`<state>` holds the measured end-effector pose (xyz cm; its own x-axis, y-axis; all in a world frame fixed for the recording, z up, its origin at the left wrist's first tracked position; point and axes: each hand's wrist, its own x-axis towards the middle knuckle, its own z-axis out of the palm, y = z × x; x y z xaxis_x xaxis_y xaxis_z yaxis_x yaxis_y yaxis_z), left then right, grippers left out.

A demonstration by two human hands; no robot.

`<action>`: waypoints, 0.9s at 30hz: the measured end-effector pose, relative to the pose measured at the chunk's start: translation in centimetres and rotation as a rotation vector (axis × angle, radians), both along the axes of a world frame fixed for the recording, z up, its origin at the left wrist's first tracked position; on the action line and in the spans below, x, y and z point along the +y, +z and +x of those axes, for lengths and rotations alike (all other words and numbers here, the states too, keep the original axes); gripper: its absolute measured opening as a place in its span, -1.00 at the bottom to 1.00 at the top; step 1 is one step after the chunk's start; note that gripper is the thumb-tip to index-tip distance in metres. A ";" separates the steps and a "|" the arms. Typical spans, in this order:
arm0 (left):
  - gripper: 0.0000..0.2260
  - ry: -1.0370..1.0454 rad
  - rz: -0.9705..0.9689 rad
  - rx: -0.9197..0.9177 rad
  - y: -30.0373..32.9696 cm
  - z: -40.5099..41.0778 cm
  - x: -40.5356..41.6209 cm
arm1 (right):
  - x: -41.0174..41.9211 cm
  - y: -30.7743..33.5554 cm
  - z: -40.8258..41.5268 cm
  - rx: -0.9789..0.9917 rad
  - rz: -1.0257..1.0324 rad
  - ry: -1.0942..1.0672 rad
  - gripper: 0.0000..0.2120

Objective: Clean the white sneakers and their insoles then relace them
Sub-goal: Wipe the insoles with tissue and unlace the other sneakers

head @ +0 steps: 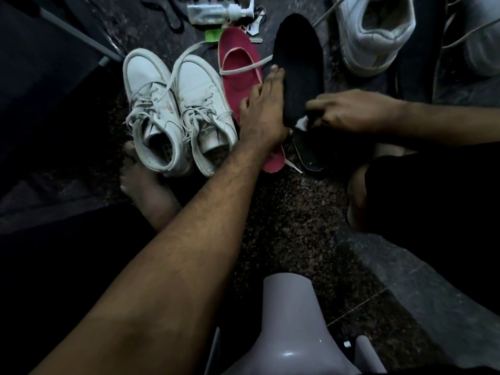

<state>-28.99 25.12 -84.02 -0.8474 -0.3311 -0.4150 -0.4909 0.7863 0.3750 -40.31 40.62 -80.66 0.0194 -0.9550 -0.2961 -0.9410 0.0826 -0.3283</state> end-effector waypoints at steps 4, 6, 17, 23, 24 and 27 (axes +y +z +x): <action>0.08 0.018 0.006 -0.016 0.4 -0.1 -0.1 | -4.5 -0.3 -3.7 0.160 -0.098 -0.100 -0.72; 0.09 0.017 0.019 -0.008 0.6 -0.2 0.2 | -6.5 -1.9 -5.8 0.226 -0.089 -0.241 -0.72; 0.14 0.049 0.015 -0.011 0.2 0.4 0.2 | -8.1 -1.0 -5.7 0.267 -0.024 -0.220 -0.74; 0.12 0.056 -0.004 0.002 -0.1 0.5 0.2 | -9.4 -2.4 -4.6 0.139 -0.057 0.121 -0.42; 0.12 0.052 -0.012 0.005 -0.1 0.5 0.2 | -9.3 -2.4 -5.0 0.174 -0.087 0.133 -0.43; 0.12 0.028 -0.034 -0.003 -0.1 0.4 0.2 | -9.1 -1.7 -7.2 0.330 -0.053 -0.093 -0.43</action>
<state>-28.61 25.35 -84.07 -0.8363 -0.3684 -0.4060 -0.5140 0.7846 0.3469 -47.55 31.56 -82.31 -0.1572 -0.9623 -0.2220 -0.9863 0.1642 -0.0132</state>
